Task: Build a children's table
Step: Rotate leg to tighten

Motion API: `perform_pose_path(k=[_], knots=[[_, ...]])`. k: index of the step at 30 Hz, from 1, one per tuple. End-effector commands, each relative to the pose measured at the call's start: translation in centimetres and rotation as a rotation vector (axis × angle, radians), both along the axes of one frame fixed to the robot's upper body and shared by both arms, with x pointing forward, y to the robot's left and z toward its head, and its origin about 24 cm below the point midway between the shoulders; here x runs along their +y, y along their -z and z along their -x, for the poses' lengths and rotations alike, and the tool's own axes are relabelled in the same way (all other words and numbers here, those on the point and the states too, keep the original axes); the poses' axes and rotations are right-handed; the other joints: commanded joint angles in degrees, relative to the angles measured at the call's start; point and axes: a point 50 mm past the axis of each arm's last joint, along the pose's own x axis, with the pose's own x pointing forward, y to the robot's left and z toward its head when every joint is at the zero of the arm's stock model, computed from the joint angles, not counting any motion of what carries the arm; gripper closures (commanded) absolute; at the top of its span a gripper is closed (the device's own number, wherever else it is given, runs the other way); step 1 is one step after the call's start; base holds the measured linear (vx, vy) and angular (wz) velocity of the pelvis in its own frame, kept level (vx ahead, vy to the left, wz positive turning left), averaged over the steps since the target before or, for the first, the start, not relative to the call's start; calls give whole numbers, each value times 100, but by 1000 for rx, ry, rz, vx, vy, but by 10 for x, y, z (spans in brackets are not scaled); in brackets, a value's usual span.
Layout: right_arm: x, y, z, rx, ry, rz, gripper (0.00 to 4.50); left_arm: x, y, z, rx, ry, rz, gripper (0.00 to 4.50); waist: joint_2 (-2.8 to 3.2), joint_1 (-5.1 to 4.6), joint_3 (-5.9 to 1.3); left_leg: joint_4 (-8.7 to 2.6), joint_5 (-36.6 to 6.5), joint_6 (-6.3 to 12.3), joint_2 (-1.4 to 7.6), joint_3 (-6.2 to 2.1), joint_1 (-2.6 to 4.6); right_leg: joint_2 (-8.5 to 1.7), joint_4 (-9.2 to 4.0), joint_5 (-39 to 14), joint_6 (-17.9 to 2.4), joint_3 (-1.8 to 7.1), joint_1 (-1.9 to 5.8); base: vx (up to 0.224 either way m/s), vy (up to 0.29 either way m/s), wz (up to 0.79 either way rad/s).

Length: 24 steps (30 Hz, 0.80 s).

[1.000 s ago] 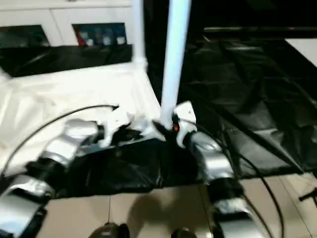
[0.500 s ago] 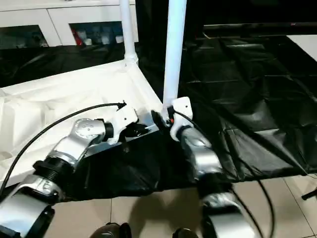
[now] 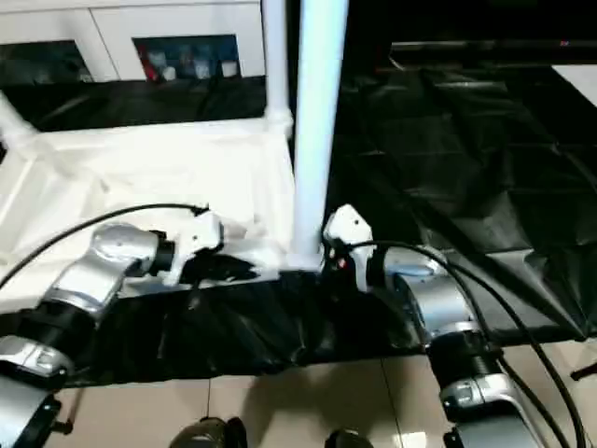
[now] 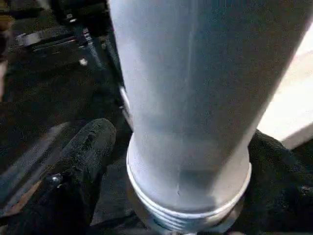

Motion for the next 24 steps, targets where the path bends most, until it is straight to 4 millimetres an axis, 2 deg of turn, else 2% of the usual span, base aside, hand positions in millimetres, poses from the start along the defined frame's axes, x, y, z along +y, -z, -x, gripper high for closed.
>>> perform_pose_path(k=[1, 4, 6, 8, 9, 12, 13, 15, 16, 17, 18, 19, 20, 21, 22, 23, 24], knots=[[19, 6, 14, 83, -192, 1, 89, -4, -7, 0, -16, 30, 11, 450, -46, 4, -332, -495, -1715, 90, 540, -270, 239, -458, -388, -1425, -1453, 318, 145, 0, 0, 0], [19, 6, 16, 94, -248, 22, 122, -1, -8, -1, -12, 38, 3, 450, -52, 7, -328, -499, -1640, 65, 540, -265, 225, -463, -360, -1181, -1511, 320, 156, 0, 0, 0], [19, 6, 17, 100, -266, 31, 139, 0, -8, -1, -9, 38, 1, 450, -78, 20, -327, -484, -1493, 127, 534, -254, 221, -475, -345, -979, -1563, 321, 165, 0, 0, 0], [20, 8, 18, 103, -272, 33, 149, 0, -8, -1, -5, 32, 5, 450, -78, 32, -324, -476, -1414, 180, 534, -250, 212, -483, -344, -942, -1580, 322, 169, 0, 0, 0], [21, 9, 18, 105, -271, 30, 157, 0, -8, -1, -4, 31, 7, 450, -46, 39, -318, -476, -1418, 178, 533, -256, 210, -486, -346, -964, -1580, 321, 167, 0, 0, 0], [23, 10, 19, 109, -255, 15, 168, -1, -8, -2, -2, 16, 24, 450, -40, 39, -309, -492, -1538, 126, 538, -259, 221, -475, -365, -1083, -1569, 318, 163, 0, 0, 0], [23, 10, 19, 112, -239, 0, 171, -3, -8, -3, -1, 7, 42, 450, -21, 37, -311, -500, -1605, 82, 542, -257, 228, -476, -374, -1114, -1573, 321, 166, 0, 0, 0], [25, 10, 16, 92, -120, -72, 172, -11, -8, -5, 6, -25, 77, 450, -19, 42, -312, -503, -1642, 44, 543, -259, 230, -472, -367, -1079, -1583, 324, 167, 0, 0, 0], [26, 10, 16, 90, -116, -74, 173, -12, -8, -6, 6, -27, 78, 450, -16, 52, -308, -512, -1692, 17, 547, -265, 229, -482, -378, -1134, -1570, 328, 160, 0, 0, 0], [27, 11, 11, 68, -9, -112, 174, -19, -8, -9, 0, -56, 90, 450, -40, 38, -311, -520, -1759, -24, 541, -270, 221, -491, -388, -1249, -1554, 326, 163, 0, 0, 0], [29, 14, 5, 61, 128, -149, 175, -27, -7, -12, -15, -89, 101, 450, -26, 29, -306, -527, -1874, -96, 533, -284, 234, -505, -415, -1501, -1511, 329, 149, 0, 0, 0], [29, 14, 5, 61, 128, -149, 175, -27, -7, -12, -15, -89, 101, 450, -26, 11, -296, -534, -1955, -141, 535, -289, 239, -514, -438, -1643, -1480, 336, 133, 0, 0, 0], [31, 17, 1, 63, 237, -183, 175, -35, -6, -15, -30, -123, 109, 450, -24, -7, -297, -539, -2105, -225, 530, -312, 247, -529, -465, -1914, -1410, 333, 138, 0, 0, 0], [34, 19, 0, 60, 281, -195, 175, -40, -6, -17, -41, -151, 106, 450, -11, -16, -292, -544, -2146, -265, 534, -315, 256, -531, -481, -2001, -1367, 342, 119, 0, 0, 0], [39, 21, -1, 57, 337, -204, 175, -47, -4, -20, -55, -182, 102, 450, -22, -28, -288, -551, -2233, -324, 534, -330, 265, -531, -500, -2128, -1286, 341, 111, 0, 0, 0], [44, 23, -1, 54, 378, -205, 175, -52, -4, -20, -64, -203, 107, 450, 8, -38, -282, -564, -2271, -354, 527, -329, 265, -520, -521, -2150, -1217, 346, 100, 0, 0, 0], [44, 23, -1, 54, 378, -205, 175, -52, -4, -20, -64, -203, 107, 450, -3, -37, -286, -562, -2267, -359, 526, -332, 265, -526, -523, -2136, -1197, 348, 99, 0, 0, 0]])
